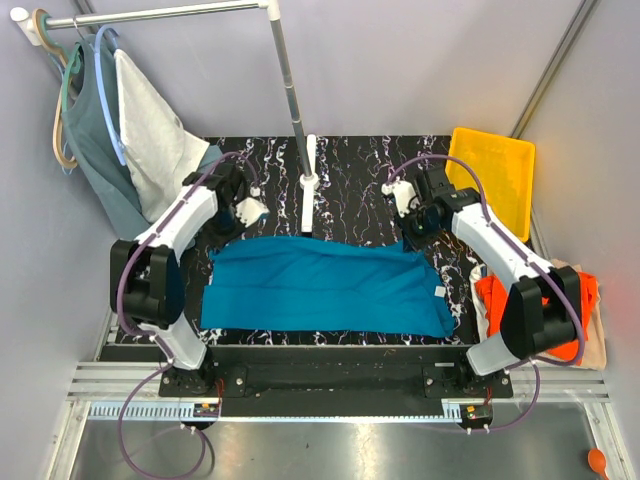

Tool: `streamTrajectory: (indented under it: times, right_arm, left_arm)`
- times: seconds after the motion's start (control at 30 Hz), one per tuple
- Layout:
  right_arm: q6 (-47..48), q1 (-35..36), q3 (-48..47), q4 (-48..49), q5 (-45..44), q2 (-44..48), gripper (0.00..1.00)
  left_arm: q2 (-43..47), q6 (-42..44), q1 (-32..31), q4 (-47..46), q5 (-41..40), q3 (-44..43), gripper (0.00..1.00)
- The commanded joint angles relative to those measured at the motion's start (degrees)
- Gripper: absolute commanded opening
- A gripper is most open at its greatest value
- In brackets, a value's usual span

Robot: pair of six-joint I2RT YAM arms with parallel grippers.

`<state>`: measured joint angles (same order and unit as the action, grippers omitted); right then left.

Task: Fold and stack the t-shirts
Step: Fold the tshirt

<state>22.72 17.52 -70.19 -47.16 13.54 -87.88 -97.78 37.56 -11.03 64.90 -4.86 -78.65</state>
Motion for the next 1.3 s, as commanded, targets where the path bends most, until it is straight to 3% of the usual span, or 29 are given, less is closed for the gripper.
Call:
streamTrajectory:
  times: [0.0,0.23,0.5,0.6,0.63,0.77,1.0,1.03,1.17,1.2,1.27]
  right_arm:
    - [0.22,2.25,2.16,-2.59,-0.27,5.69,0.0]
    - [-0.83,3.75,4.27,-5.05,-0.18,9.3,0.0]
    - [-0.57,4.36,9.81,-4.88,-0.36,10.62,0.0]
    - [-0.05,4.28,11.74,-4.26,0.0,10.62,0.0]
    - [0.04,4.37,12.09,-4.17,-0.01,10.45,0.0]
    - [0.48,4.63,13.33,-3.73,0.52,9.83,0.0]
    - [3.2,5.51,14.12,-5.22,0.17,8.6,0.0]
    - [4.08,5.6,14.73,-5.23,-0.18,8.25,0.01]
    - [6.54,5.86,16.31,-7.68,0.69,6.4,0.2]
    - [7.07,6.03,16.66,-8.3,0.96,6.4,0.29]
    - [8.39,6.04,17.46,-9.96,0.79,6.58,0.35]
  left_arm:
    - [6.54,-2.23,-1.01,-0.22,-1.73,3.5,0.0]
    - [10.67,-3.37,-1.89,-0.56,-1.2,9.56,0.0]
    - [9.62,-4.08,-2.24,-3.99,0.47,17.2,0.01]
    - [7.78,-4.51,-2.33,-6.01,0.12,19.06,0.14]
    - [6.47,-4.69,-2.25,-6.54,0.47,19.32,0.22]
    - [2.34,-6.53,-2.24,-6.63,1.26,18.45,0.36]
    - [-1.45,-7.85,-2.25,-5.93,1.35,17.48,0.52]
    - [-1.54,-8.03,-2.33,-5.84,1.61,17.39,0.53]
    - [-1.28,-7.77,-2.24,-4.35,1.96,16.25,0.56]
    - [-1.01,-7.77,-2.24,-4.0,1.7,16.16,0.56]
    - [-0.66,-7.68,-2.24,-3.39,0.65,15.55,0.57]
